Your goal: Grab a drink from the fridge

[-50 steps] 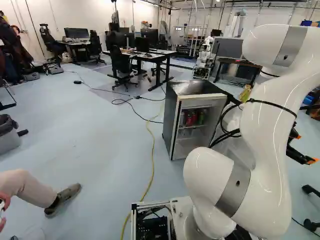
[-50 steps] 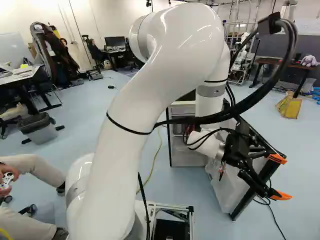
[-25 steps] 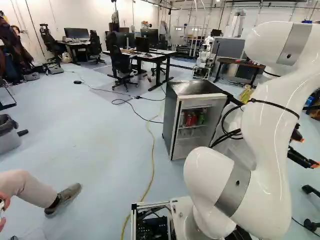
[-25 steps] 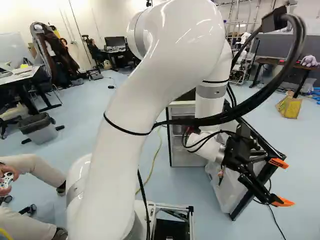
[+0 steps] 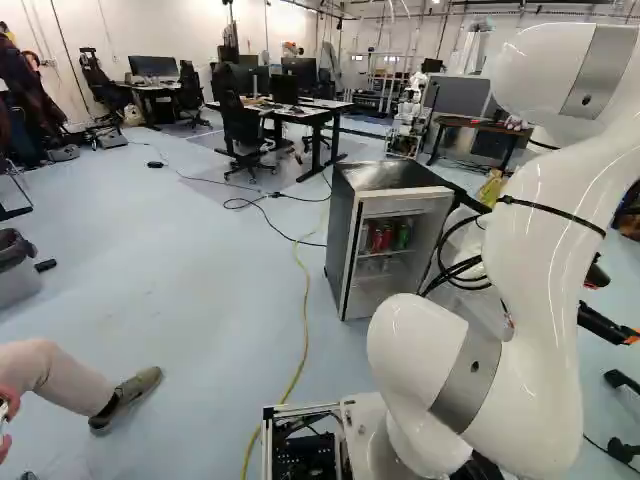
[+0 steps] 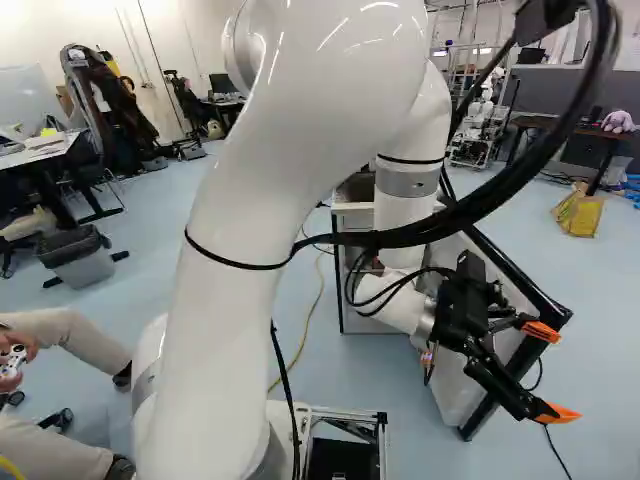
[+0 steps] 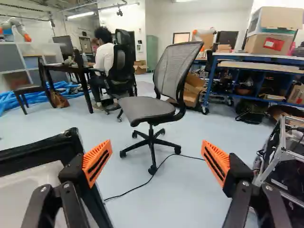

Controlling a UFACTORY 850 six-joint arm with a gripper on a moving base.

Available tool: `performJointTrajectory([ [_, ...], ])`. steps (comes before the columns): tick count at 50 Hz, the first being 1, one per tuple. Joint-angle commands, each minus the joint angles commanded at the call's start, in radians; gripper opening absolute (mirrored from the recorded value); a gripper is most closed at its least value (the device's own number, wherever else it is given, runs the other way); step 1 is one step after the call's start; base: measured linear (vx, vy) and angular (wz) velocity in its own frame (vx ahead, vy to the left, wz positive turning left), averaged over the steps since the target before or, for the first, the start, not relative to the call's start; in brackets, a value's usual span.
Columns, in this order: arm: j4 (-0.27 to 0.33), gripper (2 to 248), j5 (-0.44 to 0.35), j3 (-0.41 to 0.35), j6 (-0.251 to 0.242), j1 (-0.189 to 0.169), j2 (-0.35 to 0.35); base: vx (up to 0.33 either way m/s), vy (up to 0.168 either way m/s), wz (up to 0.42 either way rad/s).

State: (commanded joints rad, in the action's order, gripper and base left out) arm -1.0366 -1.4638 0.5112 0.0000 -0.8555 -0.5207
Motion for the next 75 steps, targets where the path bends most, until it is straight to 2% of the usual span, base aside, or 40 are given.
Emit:
performJointTrajectory([
  [18,0.121,247,-0.019,-0.109,0.000,0.045,0.067,0.000,0.000,0.000],
  [41,0.289,247,-0.046,-0.212,0.000,0.138,0.135,0.000,0.000,0.000],
  [58,0.405,247,-0.049,-0.216,0.000,0.184,0.138,0.000,0.000,0.000],
  [75,0.424,247,-0.049,-0.187,0.000,0.198,0.118,0.000,0.000,0.000],
])
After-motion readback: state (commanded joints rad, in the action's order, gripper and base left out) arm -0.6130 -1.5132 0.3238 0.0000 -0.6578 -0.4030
